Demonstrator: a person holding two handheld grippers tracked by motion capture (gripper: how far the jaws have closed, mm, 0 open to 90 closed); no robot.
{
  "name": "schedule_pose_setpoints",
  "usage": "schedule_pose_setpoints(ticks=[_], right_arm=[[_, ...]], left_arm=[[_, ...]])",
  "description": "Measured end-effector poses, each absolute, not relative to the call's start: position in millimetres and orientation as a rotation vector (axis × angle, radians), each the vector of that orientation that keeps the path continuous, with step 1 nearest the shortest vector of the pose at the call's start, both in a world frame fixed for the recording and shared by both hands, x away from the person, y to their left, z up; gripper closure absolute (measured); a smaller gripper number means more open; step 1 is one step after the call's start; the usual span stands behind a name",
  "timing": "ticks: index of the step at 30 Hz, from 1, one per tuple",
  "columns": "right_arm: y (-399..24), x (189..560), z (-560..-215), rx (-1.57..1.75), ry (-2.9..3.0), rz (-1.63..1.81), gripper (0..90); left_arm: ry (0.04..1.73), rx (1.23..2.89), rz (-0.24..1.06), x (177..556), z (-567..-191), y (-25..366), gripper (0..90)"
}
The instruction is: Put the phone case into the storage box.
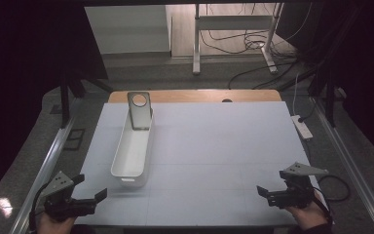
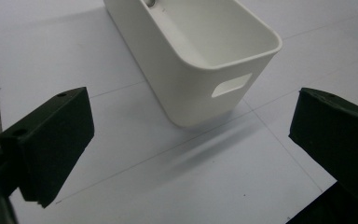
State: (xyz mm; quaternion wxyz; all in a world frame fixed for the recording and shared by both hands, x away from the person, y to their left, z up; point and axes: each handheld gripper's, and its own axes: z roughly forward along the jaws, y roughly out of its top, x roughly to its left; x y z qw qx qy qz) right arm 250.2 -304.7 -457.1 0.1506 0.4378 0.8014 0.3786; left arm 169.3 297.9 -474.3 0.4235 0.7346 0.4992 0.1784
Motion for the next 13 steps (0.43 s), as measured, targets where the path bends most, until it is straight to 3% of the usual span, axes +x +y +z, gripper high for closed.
schedule_pose_setpoints(ticks=[13], right_arm=[[-304.8,250.5,-457.4,1.255,2.307,1.08,0.0]], left_arm=[[1.266,1.823,0.422,169.3,-475.1,300.6,0.7]])
